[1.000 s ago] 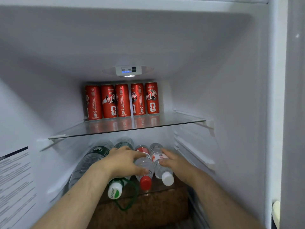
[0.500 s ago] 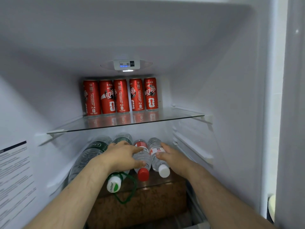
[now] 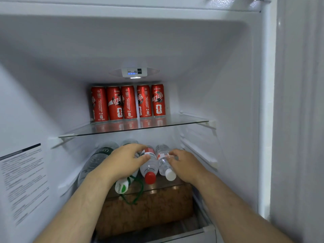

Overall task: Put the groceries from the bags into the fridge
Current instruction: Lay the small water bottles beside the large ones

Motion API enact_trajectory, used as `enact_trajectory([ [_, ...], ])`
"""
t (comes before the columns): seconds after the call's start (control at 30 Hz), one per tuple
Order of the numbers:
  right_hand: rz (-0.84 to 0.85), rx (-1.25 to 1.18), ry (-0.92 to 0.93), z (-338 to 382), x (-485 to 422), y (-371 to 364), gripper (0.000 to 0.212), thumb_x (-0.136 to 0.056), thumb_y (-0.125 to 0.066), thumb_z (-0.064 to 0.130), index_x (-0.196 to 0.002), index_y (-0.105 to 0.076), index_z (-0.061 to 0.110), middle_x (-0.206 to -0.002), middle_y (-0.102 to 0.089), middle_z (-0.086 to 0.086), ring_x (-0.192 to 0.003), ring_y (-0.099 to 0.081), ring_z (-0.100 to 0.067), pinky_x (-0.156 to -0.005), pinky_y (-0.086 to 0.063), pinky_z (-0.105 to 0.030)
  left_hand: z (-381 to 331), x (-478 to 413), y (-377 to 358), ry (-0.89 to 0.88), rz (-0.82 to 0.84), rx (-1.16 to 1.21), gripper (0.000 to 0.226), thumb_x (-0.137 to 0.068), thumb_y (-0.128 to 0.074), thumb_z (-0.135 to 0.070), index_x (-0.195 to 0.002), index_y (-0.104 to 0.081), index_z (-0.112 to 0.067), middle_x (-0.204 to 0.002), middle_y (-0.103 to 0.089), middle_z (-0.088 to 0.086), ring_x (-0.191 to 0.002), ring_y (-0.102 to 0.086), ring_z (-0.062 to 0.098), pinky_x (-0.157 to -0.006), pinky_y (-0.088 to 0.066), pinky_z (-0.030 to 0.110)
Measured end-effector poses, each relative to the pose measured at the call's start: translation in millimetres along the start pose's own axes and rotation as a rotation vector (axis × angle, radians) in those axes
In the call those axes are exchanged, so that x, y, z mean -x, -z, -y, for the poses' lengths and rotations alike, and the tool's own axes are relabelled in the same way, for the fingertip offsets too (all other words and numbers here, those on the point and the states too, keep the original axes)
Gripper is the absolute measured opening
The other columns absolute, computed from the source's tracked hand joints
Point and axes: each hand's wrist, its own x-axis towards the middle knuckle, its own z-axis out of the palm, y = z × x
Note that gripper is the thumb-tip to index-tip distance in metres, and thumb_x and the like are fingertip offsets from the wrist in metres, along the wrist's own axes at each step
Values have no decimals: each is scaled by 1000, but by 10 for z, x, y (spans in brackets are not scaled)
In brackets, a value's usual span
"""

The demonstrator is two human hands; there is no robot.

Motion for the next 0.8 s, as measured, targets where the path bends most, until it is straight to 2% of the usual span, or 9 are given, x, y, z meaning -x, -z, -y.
enact_trajectory([
  [0.1, -27, 7, 3, 31, 105, 25, 34, -101, -46, 37, -131, -55, 25, -132, -59, 0, -102, -55, -11, -86, -47, -26, -55, 169, 6, -3, -52, 34, 48, -93, -50, -50, -139, -47, -35, -144, -48, -11, -129, -46, 10, -107, -40, 37],
  [0.2, -37, 58, -5, 56, 225, -13, 34, -99, -46, 44, -128, -56, 30, -128, -61, 3, -106, -60, -15, -94, -52, -33, -139, 350, 3, 23, -95, 50, 49, -93, -48, -52, -139, -47, -34, -144, -48, -11, -130, -45, 10, -107, -40, 37],
  [0.27, -62, 144, 32, 97, 322, -27, 33, -99, -46, 43, -129, -56, 30, -129, -60, 4, -110, -60, -17, -96, -49, -30, -177, 467, -1, 37, -125, 65, 50, -92, -50, -53, -139, -46, -36, -145, -47, -12, -130, -45, 9, -107, -40, 36],
  [0.33, -89, 198, 93, 143, 411, -8, 30, -99, -48, 40, -126, -57, 29, -126, -61, 3, -108, -60, -17, -95, -49, -29, -196, 597, -5, 58, -164, 71, 55, -90, -55, -52, -141, -42, -38, -146, -45, -12, -132, -43, 10, -107, -39, 35],
  [0.47, -82, 290, 214, 230, 565, 69, 31, -95, -50, 37, -124, -56, 26, -120, -61, 1, -105, -60, -20, -90, -53, -35, -209, 942, -52, 114, -245, 70, 59, -87, -62, -47, -142, -43, -35, -148, -44, -10, -135, -40, 12, -109, -34, 33],
  [0.57, -66, 317, 253, 316, 685, 129, 44, -93, -53, 38, -135, -48, 28, -131, -56, -1, -110, -58, -23, -92, -53, -37, -217, 1215, -74, 153, -269, 73, 56, -87, -62, -47, -139, -46, -34, -145, -46, -10, -133, -42, 12, -109, -37, 37],
  [0.7, -20, 348, 291, 416, 962, 238, 45, -93, -58, 35, -136, -47, 28, -135, -53, -2, -113, -57, -23, -92, -51, -34, -317, 1509, -88, 152, -290, 59, 53, -85, -64, -45, -135, -52, -32, -139, -53, -10, -127, -47, 11, -105, -39, 33],
  [0.8, -12, 408, 308, 450, 1202, 436, 40, -94, -58, 29, -133, -50, 27, -130, -57, 0, -109, -58, -21, -86, -48, -30, -434, 1671, -82, 131, -284, 65, 55, -84, -67, -44, -135, -52, -30, -140, -52, -9, -128, -46, 11, -108, -37, 33],
])
